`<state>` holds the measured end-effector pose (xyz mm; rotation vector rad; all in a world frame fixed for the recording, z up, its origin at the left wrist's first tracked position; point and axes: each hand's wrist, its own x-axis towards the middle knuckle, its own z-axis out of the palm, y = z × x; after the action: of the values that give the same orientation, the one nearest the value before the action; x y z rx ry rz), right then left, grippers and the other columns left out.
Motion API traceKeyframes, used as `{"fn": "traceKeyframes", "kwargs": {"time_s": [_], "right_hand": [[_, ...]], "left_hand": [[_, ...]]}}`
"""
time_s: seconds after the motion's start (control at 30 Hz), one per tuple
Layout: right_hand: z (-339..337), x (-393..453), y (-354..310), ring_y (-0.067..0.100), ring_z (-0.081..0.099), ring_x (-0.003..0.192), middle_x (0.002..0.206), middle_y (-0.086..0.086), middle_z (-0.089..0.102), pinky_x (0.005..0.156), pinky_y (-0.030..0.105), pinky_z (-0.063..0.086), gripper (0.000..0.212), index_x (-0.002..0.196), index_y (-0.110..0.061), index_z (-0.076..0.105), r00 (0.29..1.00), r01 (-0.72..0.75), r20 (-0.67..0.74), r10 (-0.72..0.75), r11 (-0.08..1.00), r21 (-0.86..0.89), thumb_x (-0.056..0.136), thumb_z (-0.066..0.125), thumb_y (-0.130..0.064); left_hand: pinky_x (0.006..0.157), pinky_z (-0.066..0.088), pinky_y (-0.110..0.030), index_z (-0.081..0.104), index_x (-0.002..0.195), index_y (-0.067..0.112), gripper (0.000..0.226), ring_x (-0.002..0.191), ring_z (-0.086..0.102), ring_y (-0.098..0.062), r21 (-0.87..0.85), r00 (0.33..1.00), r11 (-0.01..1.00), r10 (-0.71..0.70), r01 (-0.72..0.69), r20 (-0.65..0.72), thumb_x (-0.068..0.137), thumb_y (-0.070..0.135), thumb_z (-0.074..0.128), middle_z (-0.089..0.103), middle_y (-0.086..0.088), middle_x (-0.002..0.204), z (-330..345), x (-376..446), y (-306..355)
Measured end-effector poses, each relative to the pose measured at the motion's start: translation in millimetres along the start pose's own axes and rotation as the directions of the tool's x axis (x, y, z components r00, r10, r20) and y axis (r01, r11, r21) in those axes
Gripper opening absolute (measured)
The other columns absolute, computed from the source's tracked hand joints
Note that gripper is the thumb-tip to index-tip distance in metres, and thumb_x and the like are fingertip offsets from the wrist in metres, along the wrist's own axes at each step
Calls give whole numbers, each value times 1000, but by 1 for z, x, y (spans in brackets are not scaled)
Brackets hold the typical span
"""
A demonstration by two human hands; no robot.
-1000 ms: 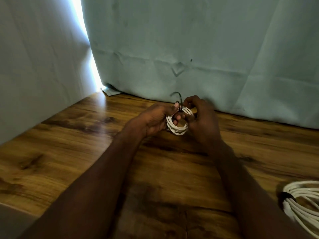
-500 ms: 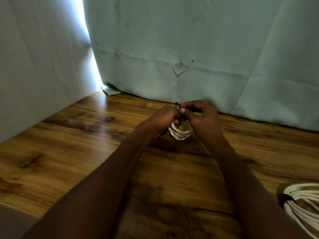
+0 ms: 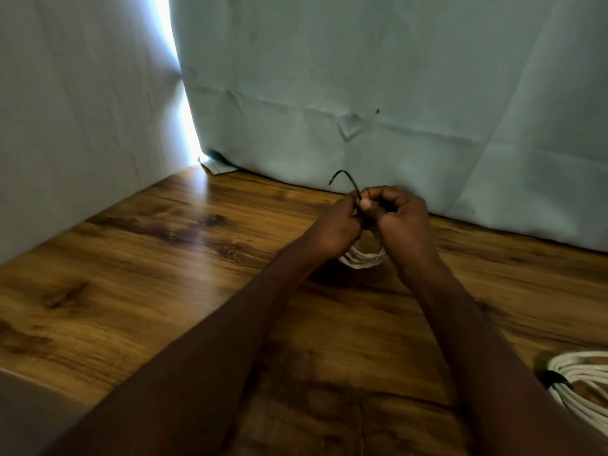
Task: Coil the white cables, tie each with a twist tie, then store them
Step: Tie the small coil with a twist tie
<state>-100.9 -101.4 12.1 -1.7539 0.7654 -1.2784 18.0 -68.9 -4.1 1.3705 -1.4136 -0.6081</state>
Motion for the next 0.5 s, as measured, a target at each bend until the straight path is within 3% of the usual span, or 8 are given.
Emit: {"fn": "traceKeyframes", "kwargs": {"time_s": [0.1, 0.17, 0.2, 0.27, 0.37, 0.5], "right_hand": [[-9, 7, -2, 17, 70, 77, 82, 8, 73, 73, 31, 59, 9, 93, -5, 74, 978, -179, -85, 189, 977, 115, 95, 67, -1], [-15, 9, -5, 23, 69, 70, 74, 12, 70, 67, 34, 59, 8, 94, 4, 73, 934, -320, -81, 348, 914, 249, 90, 66, 3], [-17, 9, -6, 26, 68, 67, 71, 14, 69, 64, 34, 59, 9, 92, 5, 73, 900, -395, -46, 434, 855, 337, 88, 65, 4], [-20, 8, -10, 26, 66, 61, 69, 15, 66, 57, 31, 59, 11, 84, 3, 70, 836, -517, 82, 543, 728, 451, 89, 60, 3], [-25, 8, -10, 25, 66, 66, 80, 14, 63, 63, 31, 60, 14, 88, -3, 64, 773, -627, 279, 570, 617, 476, 94, 51, -1], [-33, 11, -8, 28, 64, 71, 81, 16, 63, 76, 39, 54, 20, 91, -3, 66, 725, -685, 317, 611, 593, 424, 96, 46, -6]], "left_hand": [[60, 39, -30, 52, 107, 10, 7, 65, 46, -11, -95, 996, 996, 7, 2, 92, 106, 5, 47, 51, -4, 80, 3, -9, 7], [68, 41, -32, 50, 99, 13, 8, 74, 49, -16, -90, 991, 996, 6, 6, 132, 104, 8, 48, 52, -8, 84, 3, -12, 12], [72, 43, -33, 51, 99, 14, 3, 79, 52, -17, -62, 990, 998, 15, -6, 143, 101, 13, 50, 55, -8, 88, 3, -13, 13], [75, 49, -36, 53, 102, 17, 15, 86, 61, -20, 60, 990, 996, 58, -66, 126, 90, 27, 53, 64, -6, 95, 3, -16, 16], [75, 54, -40, 51, 113, 10, 21, 89, 68, -25, 210, 982, 962, 153, -174, 111, 97, 23, 56, 69, -10, 100, 6, -19, 12], [66, 50, -36, 43, 125, 5, 27, 73, 66, -16, 360, 935, 865, 347, -351, 77, 102, 14, 54, 66, 1, 84, 12, -19, 10]]}}
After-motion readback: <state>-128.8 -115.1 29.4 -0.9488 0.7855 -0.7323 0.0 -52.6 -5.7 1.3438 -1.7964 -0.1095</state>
